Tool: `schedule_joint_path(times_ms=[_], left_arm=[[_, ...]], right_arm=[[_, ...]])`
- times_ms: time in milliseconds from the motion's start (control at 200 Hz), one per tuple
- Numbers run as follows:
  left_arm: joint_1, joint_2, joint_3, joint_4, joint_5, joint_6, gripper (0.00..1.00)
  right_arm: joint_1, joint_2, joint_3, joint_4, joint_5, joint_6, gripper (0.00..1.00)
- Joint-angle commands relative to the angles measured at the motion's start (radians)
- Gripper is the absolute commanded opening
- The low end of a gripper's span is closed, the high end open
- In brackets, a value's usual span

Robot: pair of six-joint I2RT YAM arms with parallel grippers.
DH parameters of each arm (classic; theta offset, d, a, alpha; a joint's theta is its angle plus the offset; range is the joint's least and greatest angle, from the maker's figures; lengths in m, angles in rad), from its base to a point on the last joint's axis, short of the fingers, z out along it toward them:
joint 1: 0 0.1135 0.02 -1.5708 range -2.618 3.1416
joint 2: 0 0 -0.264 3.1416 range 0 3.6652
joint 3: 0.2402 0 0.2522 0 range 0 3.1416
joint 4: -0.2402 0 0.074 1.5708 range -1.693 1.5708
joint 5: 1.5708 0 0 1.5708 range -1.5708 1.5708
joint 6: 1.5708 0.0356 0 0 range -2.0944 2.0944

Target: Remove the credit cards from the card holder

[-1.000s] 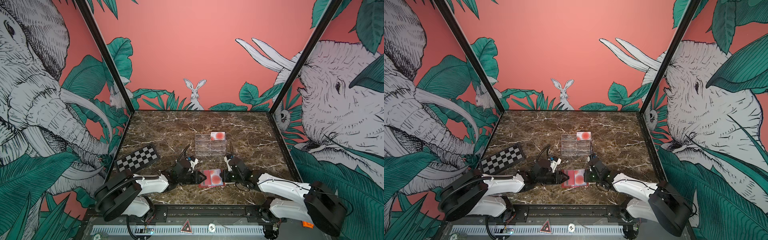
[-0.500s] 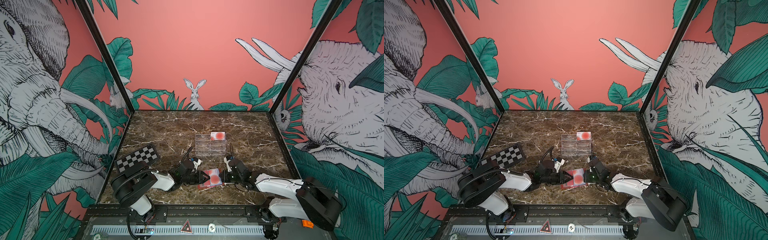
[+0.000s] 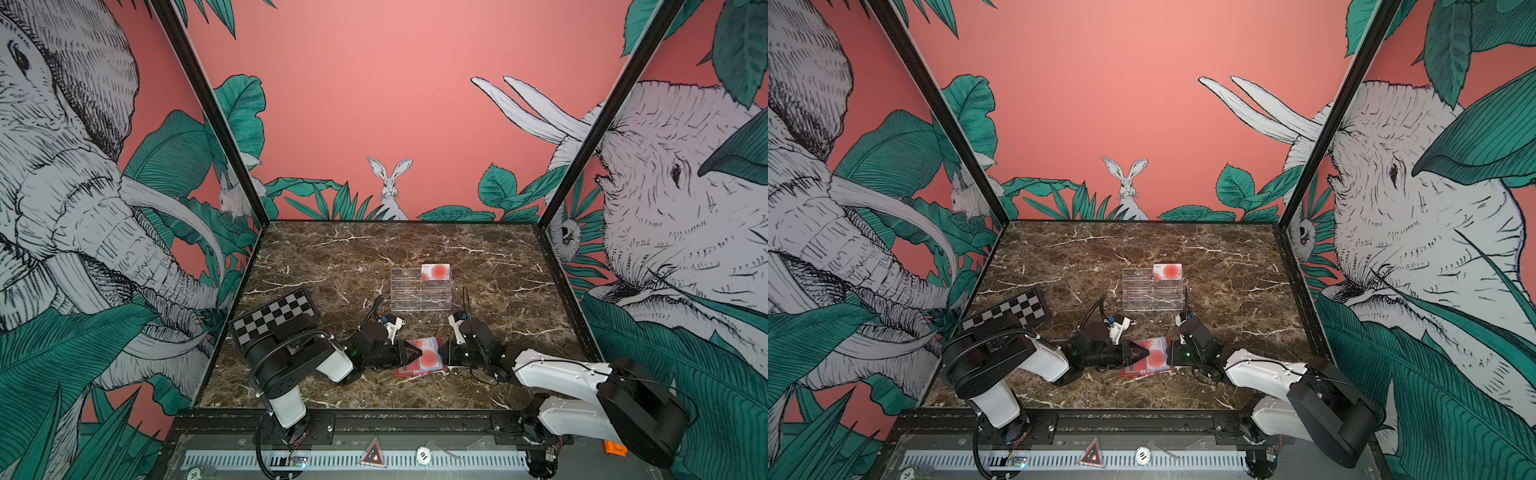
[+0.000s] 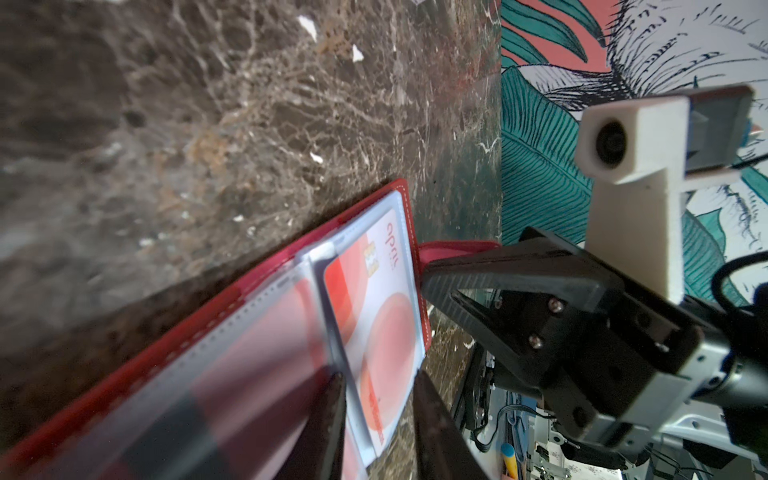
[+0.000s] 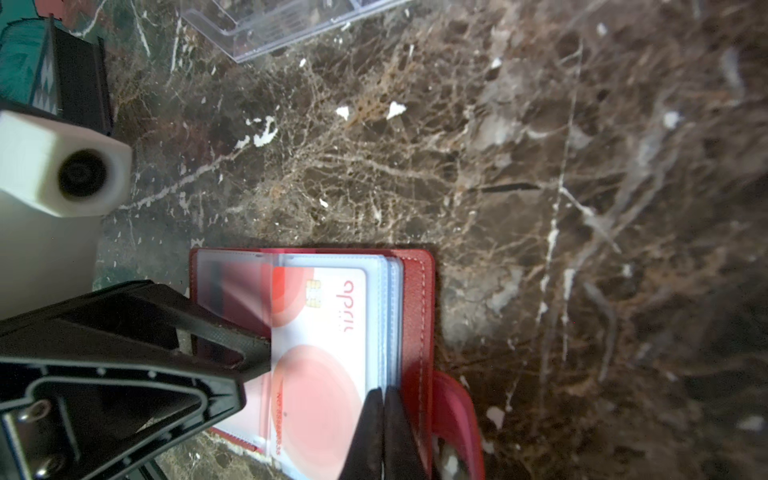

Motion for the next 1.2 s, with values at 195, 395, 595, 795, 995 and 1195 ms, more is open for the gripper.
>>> schedule_joint_path(times_ms=[195, 395, 595, 795, 995, 1195], left_arm=[[-0.006, 0.029, -0.037, 0.019, -0.031, -0.017, 0.30], [-0.005, 0.047, -0.037, 0.029, -0.030, -0.019, 0.29], [-0.005, 0.063, -0.045, 0.054, -0.032, -0.022, 0.25], [-0.005, 0.070, -0.054, 0.079, -0.034, -0.028, 0.15], [-0.005, 0.083, -0.044, 0.086, -0.027, -0.028, 0.05], [-0.005, 0.070, -0.049, 0.081, -0.029, -0.039, 0.00]], right_arm=[[0.008, -0.022, 0.032, -0.023, -0.014, -0.009, 0.05], [0.017, 0.069, 0.025, 0.059, -0.030, 0.001, 0.04], [0.043, 0.130, 0.033, 0.095, -0.027, 0.010, 0.04], [0.043, 0.124, 0.015, 0.070, -0.001, 0.019, 0.04], [0.043, 0.116, 0.010, 0.066, 0.000, 0.021, 0.03], [0.042, 0.117, 0.016, 0.044, 0.012, 0.019, 0.03]])
